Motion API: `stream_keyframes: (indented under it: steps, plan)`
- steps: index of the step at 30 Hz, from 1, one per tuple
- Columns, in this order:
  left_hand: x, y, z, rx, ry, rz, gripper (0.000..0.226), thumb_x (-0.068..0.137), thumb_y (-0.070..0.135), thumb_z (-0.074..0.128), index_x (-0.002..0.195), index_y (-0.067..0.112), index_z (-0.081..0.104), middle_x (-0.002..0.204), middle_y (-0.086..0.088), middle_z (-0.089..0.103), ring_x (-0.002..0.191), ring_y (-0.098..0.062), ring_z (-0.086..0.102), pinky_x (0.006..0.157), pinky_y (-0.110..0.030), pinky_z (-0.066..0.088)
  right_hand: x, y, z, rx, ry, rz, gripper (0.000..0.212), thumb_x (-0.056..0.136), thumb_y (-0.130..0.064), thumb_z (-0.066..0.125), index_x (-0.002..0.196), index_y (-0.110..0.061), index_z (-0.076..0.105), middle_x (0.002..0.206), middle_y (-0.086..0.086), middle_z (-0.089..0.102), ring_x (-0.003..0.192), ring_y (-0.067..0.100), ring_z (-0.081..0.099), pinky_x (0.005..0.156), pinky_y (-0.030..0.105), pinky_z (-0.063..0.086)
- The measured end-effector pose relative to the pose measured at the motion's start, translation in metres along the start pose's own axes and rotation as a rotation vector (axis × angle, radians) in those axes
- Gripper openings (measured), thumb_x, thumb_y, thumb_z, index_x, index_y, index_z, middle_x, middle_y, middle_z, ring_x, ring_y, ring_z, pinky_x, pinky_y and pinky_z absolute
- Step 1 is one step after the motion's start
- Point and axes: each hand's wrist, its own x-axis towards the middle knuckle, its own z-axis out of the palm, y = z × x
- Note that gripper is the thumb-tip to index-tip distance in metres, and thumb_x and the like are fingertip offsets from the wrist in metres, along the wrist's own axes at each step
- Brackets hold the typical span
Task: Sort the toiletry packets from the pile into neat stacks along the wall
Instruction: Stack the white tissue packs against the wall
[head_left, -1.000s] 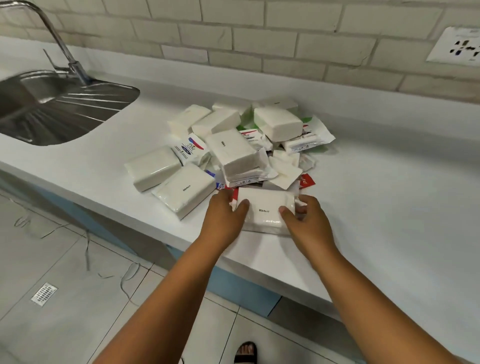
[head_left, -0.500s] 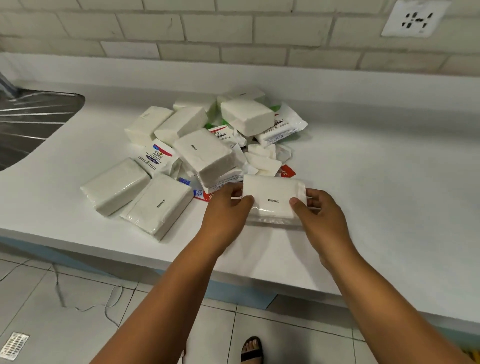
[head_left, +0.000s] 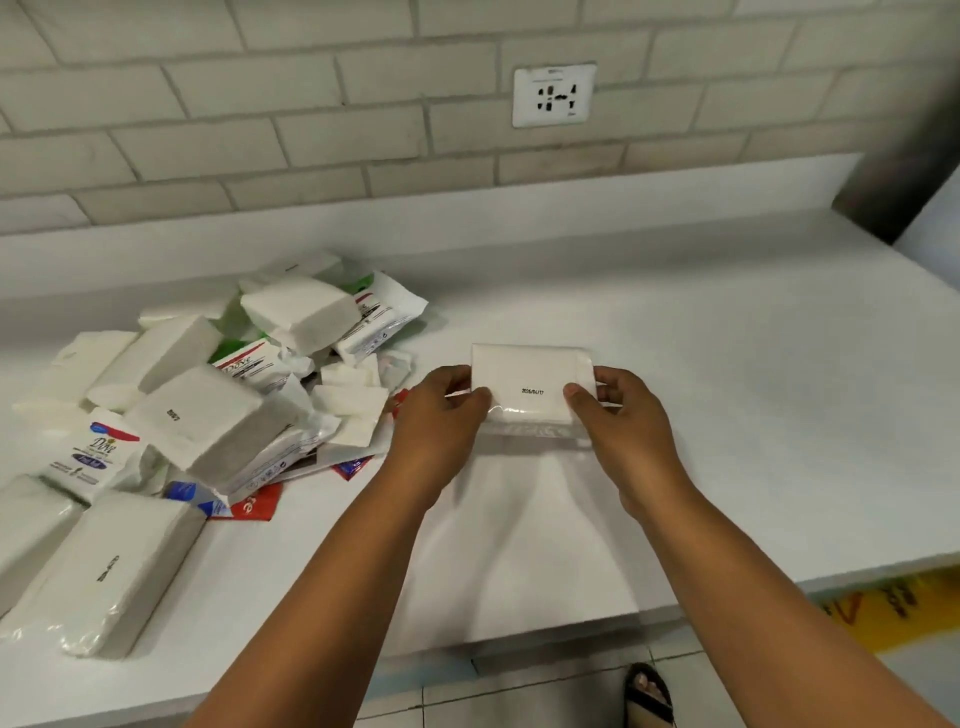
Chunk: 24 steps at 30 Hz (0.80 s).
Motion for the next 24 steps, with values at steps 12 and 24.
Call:
stream_keyframes:
  steps: [12,24]
  plan:
    - [0.05,0.068,0.19,-0.039,-0.103,0.028,0.032,0.089,0.023,0.058,0.121,0.023,0.061,0.113,0.012,0.066,0.095,-0.003,0.063,0.078,-0.021,0.048,0.119,0.024,-0.161,-0.009,0.103,0.015,0.031,0.089,-0.03,0.063,0.119,-0.024,0.058,0.107,-0.007,0.06,0.093,0.011,0.061,0.085,0.033,0.051]
    - [0.116,0.141,0.353,-0.118,-0.108,-0.013,0.031,0.082,0.029,0.054,0.11,0.023,0.067,0.106,0.008,0.068,0.089,-0.013,0.065,0.085,-0.037,0.056,0.261,0.032,-0.292,-0.024,0.111,-0.006,0.03,0.09,-0.028,0.061,0.12,-0.024,0.057,0.109,-0.005,0.059,0.096,0.014,0.059,0.079,0.027,0.045]
